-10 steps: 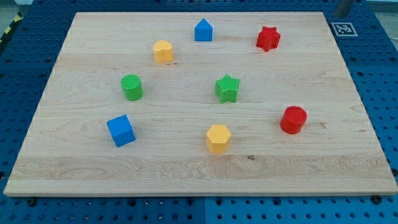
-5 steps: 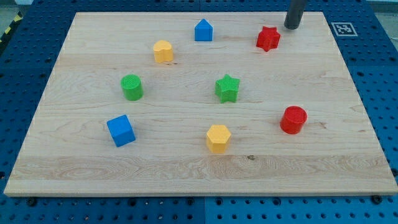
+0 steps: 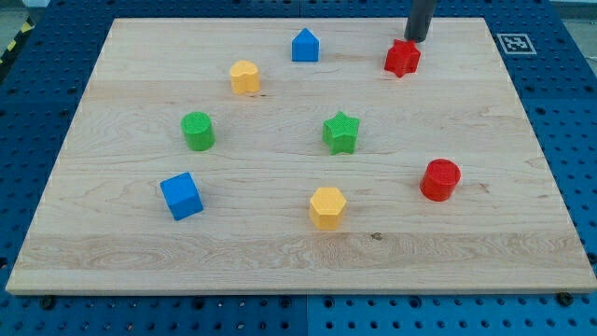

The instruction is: Point your arm at the red star

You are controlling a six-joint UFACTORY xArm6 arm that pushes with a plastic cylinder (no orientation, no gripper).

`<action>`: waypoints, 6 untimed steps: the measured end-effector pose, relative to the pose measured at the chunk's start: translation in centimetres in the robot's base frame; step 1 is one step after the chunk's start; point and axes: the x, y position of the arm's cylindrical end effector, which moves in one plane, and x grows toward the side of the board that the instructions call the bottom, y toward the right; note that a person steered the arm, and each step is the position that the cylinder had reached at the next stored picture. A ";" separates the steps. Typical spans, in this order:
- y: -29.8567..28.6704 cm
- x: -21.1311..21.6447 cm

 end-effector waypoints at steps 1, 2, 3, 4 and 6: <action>-0.5 0.0; -1.0 0.0; -1.4 0.0; -2.2 0.0; -4.7 0.0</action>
